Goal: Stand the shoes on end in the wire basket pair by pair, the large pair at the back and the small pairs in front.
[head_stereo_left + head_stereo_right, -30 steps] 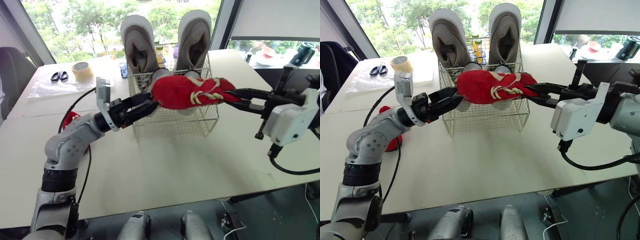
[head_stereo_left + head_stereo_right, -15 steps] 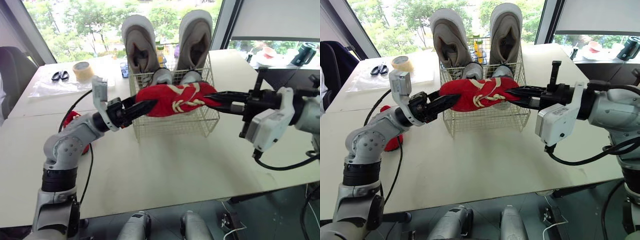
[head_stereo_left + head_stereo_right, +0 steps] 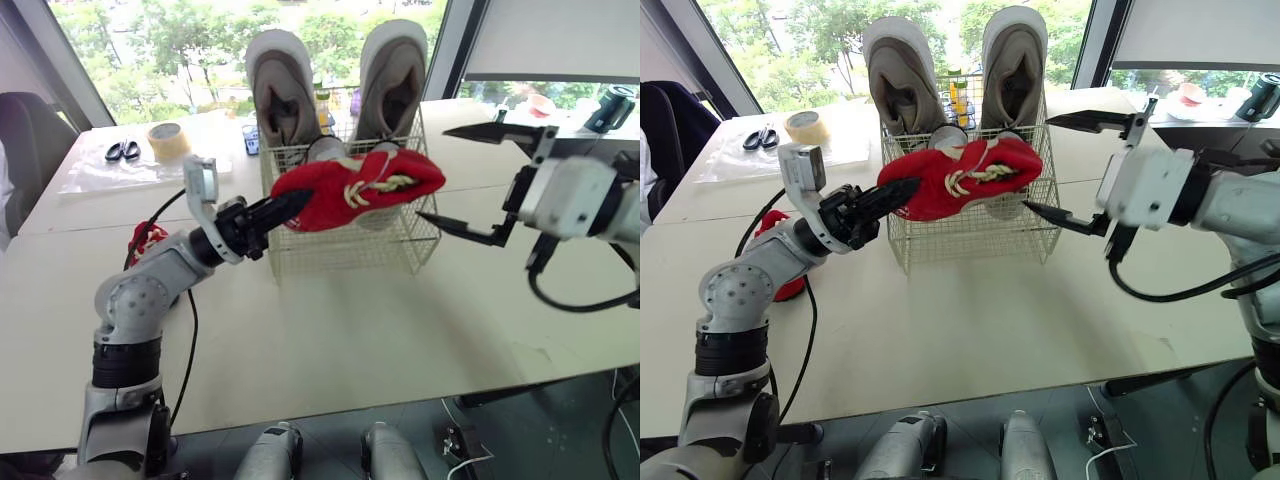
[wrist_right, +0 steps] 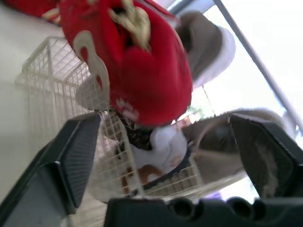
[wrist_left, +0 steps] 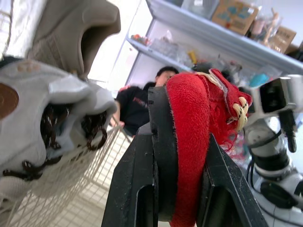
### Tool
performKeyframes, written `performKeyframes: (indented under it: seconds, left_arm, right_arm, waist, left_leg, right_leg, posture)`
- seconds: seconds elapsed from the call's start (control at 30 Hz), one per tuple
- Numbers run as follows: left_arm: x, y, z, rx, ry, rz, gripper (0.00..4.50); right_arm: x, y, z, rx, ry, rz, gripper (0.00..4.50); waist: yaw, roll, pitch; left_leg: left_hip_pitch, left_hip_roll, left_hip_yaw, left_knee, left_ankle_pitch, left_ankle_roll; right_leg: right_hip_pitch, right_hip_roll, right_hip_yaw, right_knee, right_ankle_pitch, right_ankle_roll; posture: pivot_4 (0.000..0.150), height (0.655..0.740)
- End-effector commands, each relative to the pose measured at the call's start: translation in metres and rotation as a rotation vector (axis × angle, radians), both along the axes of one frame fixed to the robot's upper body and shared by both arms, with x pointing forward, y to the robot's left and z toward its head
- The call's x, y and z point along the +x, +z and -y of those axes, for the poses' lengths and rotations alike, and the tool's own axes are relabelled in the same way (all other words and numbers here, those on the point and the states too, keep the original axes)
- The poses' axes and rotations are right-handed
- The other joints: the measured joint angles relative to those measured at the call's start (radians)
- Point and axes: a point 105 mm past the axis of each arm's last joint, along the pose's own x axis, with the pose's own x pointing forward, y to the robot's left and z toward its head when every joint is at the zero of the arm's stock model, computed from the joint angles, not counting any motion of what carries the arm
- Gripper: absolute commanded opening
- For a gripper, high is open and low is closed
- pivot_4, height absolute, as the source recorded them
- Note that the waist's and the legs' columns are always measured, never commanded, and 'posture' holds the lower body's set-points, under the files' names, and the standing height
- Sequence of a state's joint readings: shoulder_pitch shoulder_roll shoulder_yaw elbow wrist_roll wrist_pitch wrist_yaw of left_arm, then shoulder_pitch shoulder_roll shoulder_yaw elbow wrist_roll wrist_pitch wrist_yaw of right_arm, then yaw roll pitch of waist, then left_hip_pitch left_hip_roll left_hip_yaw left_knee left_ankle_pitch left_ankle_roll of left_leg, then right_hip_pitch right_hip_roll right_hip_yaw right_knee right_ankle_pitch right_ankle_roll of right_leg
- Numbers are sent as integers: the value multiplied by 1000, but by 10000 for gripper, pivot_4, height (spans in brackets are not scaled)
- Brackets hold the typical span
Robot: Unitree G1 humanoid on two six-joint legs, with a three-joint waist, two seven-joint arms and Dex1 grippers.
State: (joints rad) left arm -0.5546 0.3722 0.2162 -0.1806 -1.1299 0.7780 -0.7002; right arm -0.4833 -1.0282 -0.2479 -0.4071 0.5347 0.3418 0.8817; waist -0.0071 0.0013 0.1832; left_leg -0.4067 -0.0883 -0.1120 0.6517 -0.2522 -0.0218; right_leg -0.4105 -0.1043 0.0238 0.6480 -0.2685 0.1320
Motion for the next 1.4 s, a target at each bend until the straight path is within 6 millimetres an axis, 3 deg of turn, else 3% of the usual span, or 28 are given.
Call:
performKeyframes:
  seconds: [0.03,0.13,0.23,0.43,0.63,1.03,1.13,1.3,1.33,1.4]
  left_arm:
    - [-9,19,-5,-68,0,54,2975]
    - [-9,24,-4,-106,-6,49,2975]
    - [-9,27,-1,-121,-16,47,2975]
    - [-12,31,5,-147,-35,42,2975]
    - [-14,35,9,-169,-44,42,2975]
    - [-16,37,12,-172,-47,36,2975]
    - [-16,36,12,-171,-43,33,2975]
    - [-13,29,13,-143,-27,5,2975]
    - [-10,27,12,-141,-15,-12,10962]
    - [-8,26,11,-137,-8,-30,17240]
  right_arm:
    - [-11,1,10,207,4,-218,44024]
    - [-18,-12,13,401,48,-441,44024]
    - [-20,-11,7,586,128,-552,44024]
    - [-11,1,-17,830,287,-599,44024]
    - [-1,4,-53,903,431,-643,44024]
    - [8,18,-81,964,555,-625,44024]
    - [8,21,-83,981,577,-619,35658]
    - [8,27,-85,992,602,-618,12691]
    - [8,28,-86,987,601,-615,8434]
    - [8,30,-87,974,595,-609,7478]
  waist:
    - [2,0,0]
    - [8,0,0]
    - [7,0,0]
    - [9,0,0]
    - [9,0,0]
    - [-1,0,0]
    - [-5,0,0]
    - [-6,0,0]
    - [-7,0,0]
    - [-6,0,0]
  left_leg:
    - [0,0,0,0,0,0]
    - [0,0,0,0,-3,5]
    - [0,0,1,0,-3,5]
    - [0,0,1,1,-3,5]
    - [0,0,1,1,-1,2]
    - [-1,0,0,0,0,0]
    - [-1,0,0,0,0,0]
    - [-1,0,0,0,0,0]
    - [-1,0,0,-1,0,0]
    - [-1,0,0,-1,0,0]
  right_leg:
    - [0,0,0,0,0,0]
    - [0,0,0,0,0,0]
    - [0,0,0,0,0,0]
    - [0,1,0,1,0,0]
    - [-1,1,0,1,0,0]
    - [-2,1,0,1,0,0]
    - [-2,1,0,1,0,0]
    - [-2,1,0,1,0,0]
    - [-2,1,0,1,0,0]
    - [-2,1,0,1,0,0]
  posture:
    - [1500,7400]
    - [1500,7400]
    - [1500,7400]
    - [1500,7400]
    - [1500,7400]
    - [1500,7400]
    - [1500,7400]
    - [1500,7400]
    - [1500,7400]
    - [1500,7400]
